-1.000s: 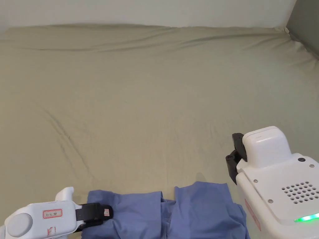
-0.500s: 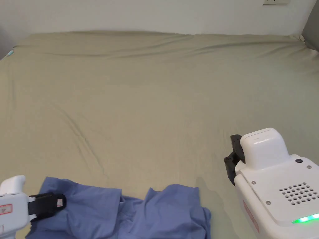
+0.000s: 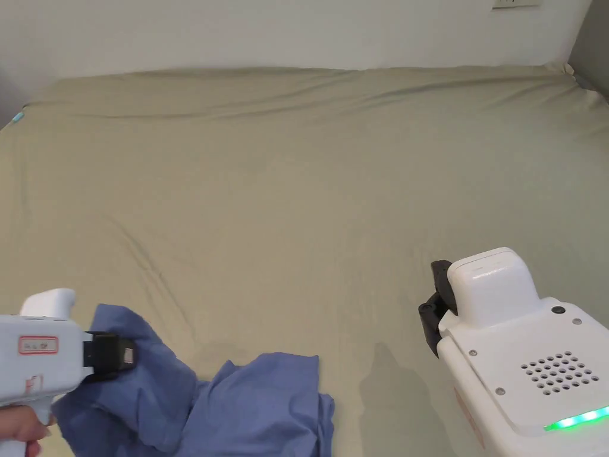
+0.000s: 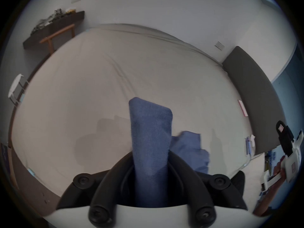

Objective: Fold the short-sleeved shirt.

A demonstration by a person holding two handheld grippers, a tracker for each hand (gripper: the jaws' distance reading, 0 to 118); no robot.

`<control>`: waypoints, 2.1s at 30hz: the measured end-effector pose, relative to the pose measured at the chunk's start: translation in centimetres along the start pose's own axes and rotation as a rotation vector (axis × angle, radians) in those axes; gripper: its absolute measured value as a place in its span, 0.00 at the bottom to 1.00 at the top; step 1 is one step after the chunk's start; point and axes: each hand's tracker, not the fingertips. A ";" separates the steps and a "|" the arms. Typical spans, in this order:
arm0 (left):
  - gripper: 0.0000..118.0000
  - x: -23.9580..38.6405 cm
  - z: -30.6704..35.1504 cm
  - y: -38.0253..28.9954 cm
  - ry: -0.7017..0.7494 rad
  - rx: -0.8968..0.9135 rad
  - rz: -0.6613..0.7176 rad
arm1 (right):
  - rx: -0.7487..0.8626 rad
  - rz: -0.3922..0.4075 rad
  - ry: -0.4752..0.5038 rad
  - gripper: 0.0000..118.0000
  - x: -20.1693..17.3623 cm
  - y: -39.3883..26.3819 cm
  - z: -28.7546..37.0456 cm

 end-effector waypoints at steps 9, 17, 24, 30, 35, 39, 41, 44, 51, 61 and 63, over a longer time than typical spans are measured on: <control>0.09 7.6 -9.8 -3.5 -0.040 -0.136 -0.097 | -0.024 -0.023 -0.047 0.00 2.7 -1.6 0.1; 0.15 11.4 -15.6 -7.1 0.034 -0.143 -0.051 | -0.048 -0.035 -0.062 0.00 4.1 -2.8 -0.4; 1.00 10.7 -13.5 -5.8 -0.348 -0.162 0.123 | -0.049 -0.041 -0.065 0.00 4.0 -2.8 -0.7; 0.49 7.0 -8.4 -4.7 -0.354 0.027 0.142 | -0.033 -0.029 -0.065 0.00 3.5 -2.1 0.1; 0.00 6.4 -7.6 -6.3 -0.068 0.145 -0.109 | -0.026 -0.023 -0.063 0.00 3.1 -1.8 0.4; 0.00 7.6 -9.9 -9.4 0.080 0.152 -0.316 | -0.026 -0.011 -0.057 0.00 2.8 -1.7 0.7; 0.00 9.0 -11.1 -10.8 0.072 0.149 -0.383 | -0.030 -0.007 -0.055 0.00 2.7 -1.8 0.7; 0.00 11.8 -12.9 -13.1 0.056 0.114 -0.478 | -0.034 -0.003 -0.057 0.00 2.7 -1.8 0.8; 0.00 17.3 -15.2 -17.3 0.200 0.165 -0.776 | -0.041 -0.030 -0.062 0.00 3.7 -1.6 1.2; 0.00 18.8 -14.6 -18.4 -0.097 0.045 -0.722 | -0.041 -0.026 -0.063 0.00 3.0 -1.6 0.0; 0.00 19.1 -13.2 -18.4 -0.269 -0.024 -0.704 | -0.040 -0.030 -0.044 0.00 2.4 -1.6 -0.5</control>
